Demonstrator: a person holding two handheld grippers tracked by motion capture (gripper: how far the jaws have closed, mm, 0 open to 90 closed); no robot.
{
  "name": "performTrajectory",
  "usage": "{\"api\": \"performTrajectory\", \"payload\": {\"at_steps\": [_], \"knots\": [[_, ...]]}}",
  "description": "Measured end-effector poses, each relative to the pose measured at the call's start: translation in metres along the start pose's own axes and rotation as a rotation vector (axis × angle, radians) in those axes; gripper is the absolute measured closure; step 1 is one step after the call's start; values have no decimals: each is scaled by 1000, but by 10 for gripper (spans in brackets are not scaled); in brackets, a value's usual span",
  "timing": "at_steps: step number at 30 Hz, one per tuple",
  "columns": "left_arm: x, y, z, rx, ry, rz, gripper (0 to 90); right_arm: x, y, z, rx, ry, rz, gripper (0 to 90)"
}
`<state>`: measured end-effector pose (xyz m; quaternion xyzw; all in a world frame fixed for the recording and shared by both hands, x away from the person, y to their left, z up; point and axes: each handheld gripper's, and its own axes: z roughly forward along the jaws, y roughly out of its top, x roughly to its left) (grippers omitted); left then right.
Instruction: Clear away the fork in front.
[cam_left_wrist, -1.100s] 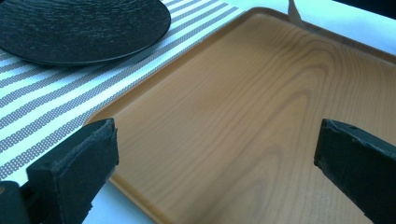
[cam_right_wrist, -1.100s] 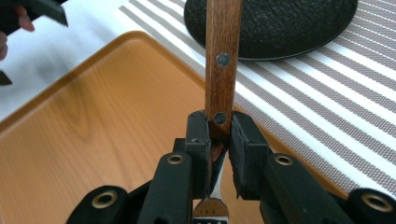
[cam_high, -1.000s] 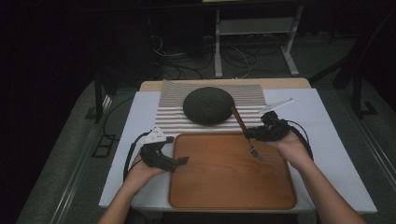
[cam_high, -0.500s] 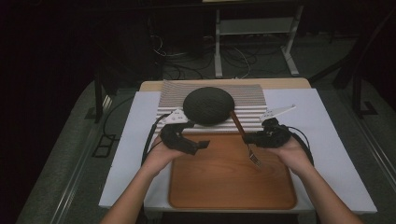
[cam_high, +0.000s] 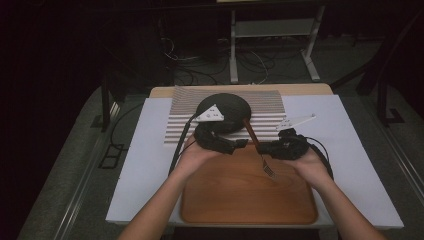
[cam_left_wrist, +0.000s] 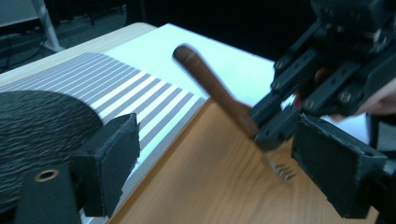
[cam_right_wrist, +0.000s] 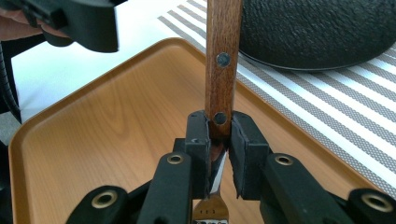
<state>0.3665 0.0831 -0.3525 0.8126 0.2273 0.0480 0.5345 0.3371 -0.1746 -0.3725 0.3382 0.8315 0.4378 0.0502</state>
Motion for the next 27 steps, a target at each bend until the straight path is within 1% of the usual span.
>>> {"api": "performTrajectory", "payload": {"at_steps": [1,3,7,10,12,14,18,20,23,26,27], "knots": [[-1,0,1,-1,-2,0,175,1,0,1,-2,-1,-4,778],[-3,0,2,-1,9,0,204,5,0,3,-6,2,-12,778],[-4,-2,4,-11,14,-40,275,11,1,7,-11,12,-31,778],[-5,-4,6,-11,2,-55,324,15,3,9,-19,16,-38,778],[-6,-4,7,-7,0,-56,370,17,4,10,-20,20,-45,778],[-7,-5,9,-9,4,-52,390,18,4,11,-24,19,-51,778],[-8,-7,11,-11,-4,-59,473,20,5,11,-31,19,-51,778],[-8,-8,12,-9,-9,-65,498,21,5,12,-36,18,-52,778],[-9,-8,12,-16,-12,-60,559,23,6,12,-36,18,-61,778],[-9,-8,12,-19,-22,-68,599,24,6,13,-38,18,-63,778],[-9,-8,12,-21,-26,-75,599,24,6,13,-38,18,-63,778]]}}
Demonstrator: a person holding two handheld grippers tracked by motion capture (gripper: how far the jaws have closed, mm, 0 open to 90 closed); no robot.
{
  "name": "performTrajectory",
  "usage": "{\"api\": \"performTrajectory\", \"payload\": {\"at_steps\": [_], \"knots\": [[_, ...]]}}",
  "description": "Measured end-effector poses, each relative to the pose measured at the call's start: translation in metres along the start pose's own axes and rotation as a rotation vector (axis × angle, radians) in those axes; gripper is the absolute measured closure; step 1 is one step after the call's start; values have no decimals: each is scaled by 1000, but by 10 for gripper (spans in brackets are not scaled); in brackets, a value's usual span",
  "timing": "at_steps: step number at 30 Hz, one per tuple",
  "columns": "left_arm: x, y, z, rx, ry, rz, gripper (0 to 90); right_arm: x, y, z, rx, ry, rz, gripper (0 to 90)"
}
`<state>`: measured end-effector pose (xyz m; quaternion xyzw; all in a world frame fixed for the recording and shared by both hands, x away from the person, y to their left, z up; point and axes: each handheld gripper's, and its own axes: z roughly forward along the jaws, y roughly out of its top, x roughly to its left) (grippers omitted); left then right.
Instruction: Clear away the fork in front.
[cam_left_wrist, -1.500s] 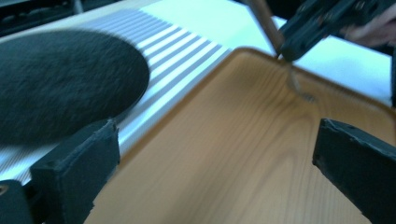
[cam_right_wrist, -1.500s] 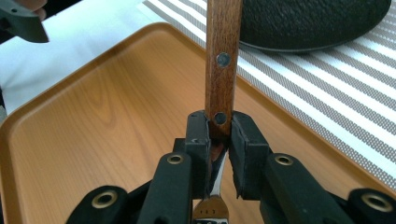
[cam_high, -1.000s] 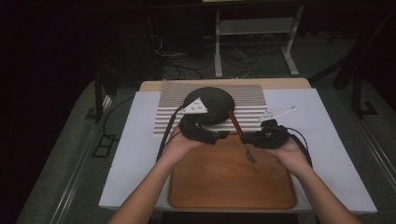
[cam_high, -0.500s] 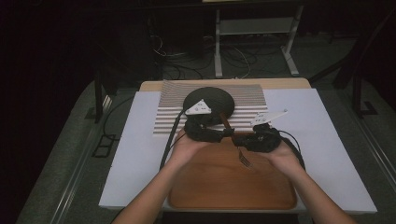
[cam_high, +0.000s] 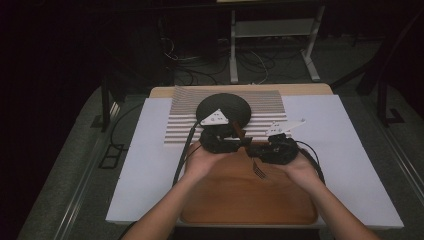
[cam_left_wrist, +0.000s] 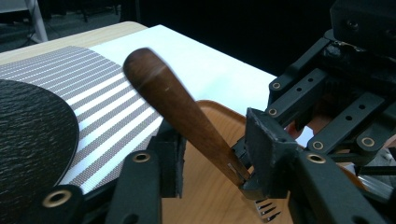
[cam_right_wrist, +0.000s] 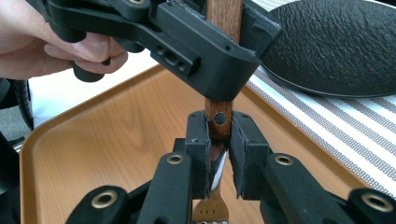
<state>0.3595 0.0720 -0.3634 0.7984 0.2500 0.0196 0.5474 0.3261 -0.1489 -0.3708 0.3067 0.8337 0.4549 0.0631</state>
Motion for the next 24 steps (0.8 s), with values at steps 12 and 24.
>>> {"api": "performTrajectory", "payload": {"at_steps": [12,24], "knots": [[2,0,-2,-27,-44,-33,720,2,1,1,-25,-16,-6,777],[0,2,-5,-49,-75,-21,763,6,4,2,-44,-17,-9,773]]}}
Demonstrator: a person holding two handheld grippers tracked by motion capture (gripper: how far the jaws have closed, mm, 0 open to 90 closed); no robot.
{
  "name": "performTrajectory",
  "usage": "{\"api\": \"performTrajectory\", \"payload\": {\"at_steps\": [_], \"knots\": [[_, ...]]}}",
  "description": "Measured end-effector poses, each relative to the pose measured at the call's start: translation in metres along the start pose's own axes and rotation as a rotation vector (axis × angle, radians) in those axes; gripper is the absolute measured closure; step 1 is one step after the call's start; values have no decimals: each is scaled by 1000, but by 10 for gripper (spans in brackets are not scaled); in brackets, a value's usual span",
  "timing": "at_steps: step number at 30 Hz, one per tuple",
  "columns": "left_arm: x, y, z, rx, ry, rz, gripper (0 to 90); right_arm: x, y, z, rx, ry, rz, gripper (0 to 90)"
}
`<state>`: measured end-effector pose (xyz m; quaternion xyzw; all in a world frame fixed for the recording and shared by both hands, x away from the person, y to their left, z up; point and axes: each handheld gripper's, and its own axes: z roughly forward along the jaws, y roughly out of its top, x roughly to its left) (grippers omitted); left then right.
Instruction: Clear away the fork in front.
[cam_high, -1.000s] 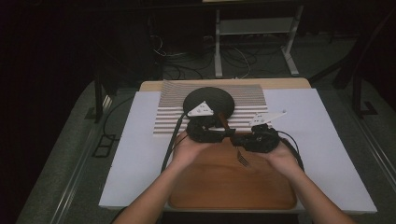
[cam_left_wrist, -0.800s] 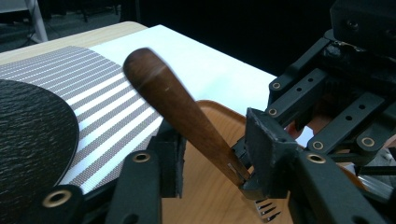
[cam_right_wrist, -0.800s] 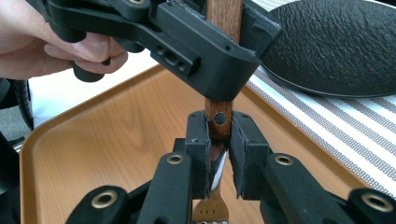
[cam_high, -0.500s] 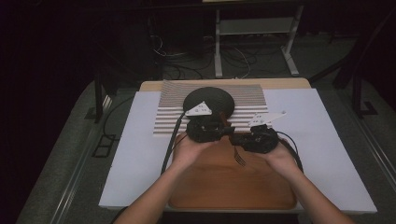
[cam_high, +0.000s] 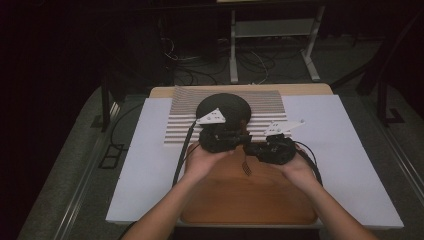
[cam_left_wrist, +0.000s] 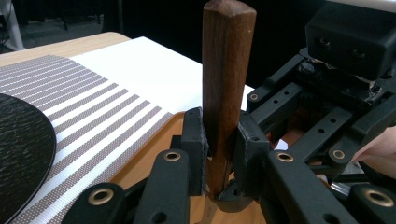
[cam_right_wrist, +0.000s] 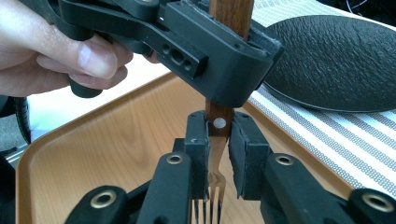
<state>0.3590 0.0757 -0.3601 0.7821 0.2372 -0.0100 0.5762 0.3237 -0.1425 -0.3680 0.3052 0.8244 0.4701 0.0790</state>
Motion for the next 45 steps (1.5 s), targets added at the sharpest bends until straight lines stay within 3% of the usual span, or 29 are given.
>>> {"api": "performTrajectory", "payload": {"at_steps": [5,9,10,13,14,15,17,20,30,35,45], "knots": [[2,2,-2,-1,-20,-7,775,0,0,-1,-17,8,4,746],[2,2,-4,0,-28,-4,778,0,1,-2,-38,24,12,644],[3,3,-6,3,-20,-3,779,-1,0,-2,-37,28,4,550],[5,3,-11,6,-1,3,787,-3,-2,-3,-41,34,-1,413],[5,3,-11,6,-1,3,793,-3,-2,-3,-41,34,-1,413],[6,4,-14,4,10,8,802,-4,-5,-3,-68,18,-2,318],[8,5,-17,2,9,14,807,-5,-8,-4,-68,-18,-19,225],[10,5,-22,10,-10,25,805,-9,-14,-8,-70,-40,-28,154],[20,4,-46,8,-58,20,800,-26,-41,-30,-66,-134,-1,117],[22,1,-62,8,-54,15,799,-33,-57,-42,-64,-177,22,76],[26,-4,-97,-8,-58,-9,798,-36,-91,-63,-65,-209,56,40]]}}
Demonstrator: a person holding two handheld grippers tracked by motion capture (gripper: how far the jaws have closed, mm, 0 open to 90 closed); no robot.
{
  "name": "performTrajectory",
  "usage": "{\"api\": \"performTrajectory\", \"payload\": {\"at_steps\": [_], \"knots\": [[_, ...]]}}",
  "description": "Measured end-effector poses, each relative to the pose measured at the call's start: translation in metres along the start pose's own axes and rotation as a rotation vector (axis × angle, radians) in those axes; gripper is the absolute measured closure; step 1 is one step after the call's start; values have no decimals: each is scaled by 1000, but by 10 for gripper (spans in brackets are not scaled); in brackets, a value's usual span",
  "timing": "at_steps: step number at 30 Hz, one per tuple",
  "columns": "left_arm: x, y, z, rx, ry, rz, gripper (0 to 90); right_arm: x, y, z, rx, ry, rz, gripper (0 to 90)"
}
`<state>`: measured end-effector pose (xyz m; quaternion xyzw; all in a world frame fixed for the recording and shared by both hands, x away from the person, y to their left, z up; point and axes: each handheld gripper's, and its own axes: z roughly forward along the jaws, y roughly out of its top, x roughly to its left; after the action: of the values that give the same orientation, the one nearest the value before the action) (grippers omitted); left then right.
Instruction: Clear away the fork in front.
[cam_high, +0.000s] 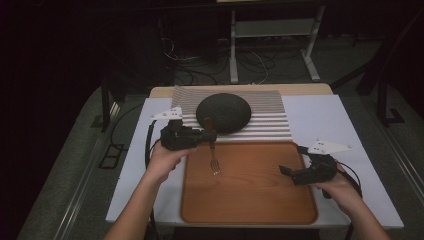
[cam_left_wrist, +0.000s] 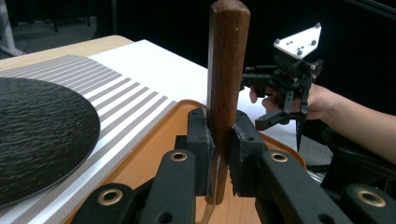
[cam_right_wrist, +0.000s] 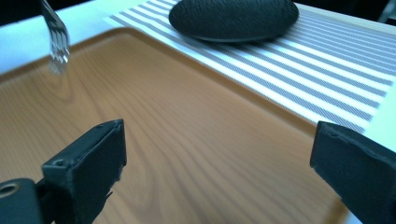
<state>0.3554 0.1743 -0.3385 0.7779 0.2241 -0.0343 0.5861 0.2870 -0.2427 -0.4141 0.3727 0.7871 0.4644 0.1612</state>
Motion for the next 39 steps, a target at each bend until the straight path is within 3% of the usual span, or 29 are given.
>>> {"api": "performTrajectory", "payload": {"at_steps": [8,16,25,31,34,39], "knots": [[-5,-13,-16,34,4,-6,797,-8,-20,-11,6,-47,7,53],[-16,-23,-31,59,-15,-10,797,-10,-38,-21,40,-54,17,54],[-24,-36,-37,104,-39,-42,796,-11,-38,-22,35,-63,16,55],[-18,-42,-31,145,-6,-42,792,-11,-38,-22,31,-64,15,58],[-17,-43,-29,136,-7,-47,792,-11,-38,-22,33,-63,13,58],[-7,-45,-26,146,62,-17,767,-10,-38,-21,36,-61,11,58]]}}
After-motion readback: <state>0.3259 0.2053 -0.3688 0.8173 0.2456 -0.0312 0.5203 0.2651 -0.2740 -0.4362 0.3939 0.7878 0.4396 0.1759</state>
